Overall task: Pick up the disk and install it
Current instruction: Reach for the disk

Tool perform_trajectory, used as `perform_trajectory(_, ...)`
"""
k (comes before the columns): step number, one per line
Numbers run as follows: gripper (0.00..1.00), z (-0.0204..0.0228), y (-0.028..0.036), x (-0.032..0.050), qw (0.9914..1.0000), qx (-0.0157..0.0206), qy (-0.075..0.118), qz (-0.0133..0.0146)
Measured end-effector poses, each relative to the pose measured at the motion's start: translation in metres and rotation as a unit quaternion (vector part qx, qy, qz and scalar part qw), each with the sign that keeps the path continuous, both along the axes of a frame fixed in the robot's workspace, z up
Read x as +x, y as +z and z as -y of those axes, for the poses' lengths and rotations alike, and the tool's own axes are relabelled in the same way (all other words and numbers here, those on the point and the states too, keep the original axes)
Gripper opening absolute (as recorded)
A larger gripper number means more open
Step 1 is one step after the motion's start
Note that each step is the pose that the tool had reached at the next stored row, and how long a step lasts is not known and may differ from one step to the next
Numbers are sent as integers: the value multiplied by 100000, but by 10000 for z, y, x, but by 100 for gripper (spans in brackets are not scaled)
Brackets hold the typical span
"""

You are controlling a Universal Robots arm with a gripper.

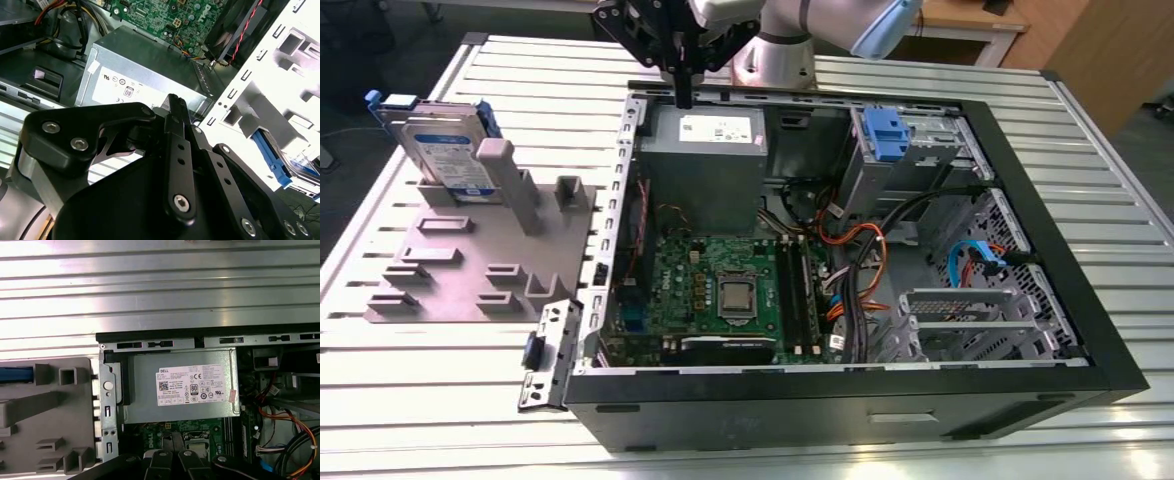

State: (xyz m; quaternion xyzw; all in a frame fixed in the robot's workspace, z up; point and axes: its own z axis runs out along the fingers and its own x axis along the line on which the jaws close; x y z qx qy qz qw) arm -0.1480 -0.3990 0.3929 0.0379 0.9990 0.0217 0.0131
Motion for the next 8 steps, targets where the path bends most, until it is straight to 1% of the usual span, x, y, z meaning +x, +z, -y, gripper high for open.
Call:
perform_trajectory(3,11,0,0,-16,100000,-1,-1,1)
perform_trajectory(8,11,0,0,-73,100000,1,-4,1)
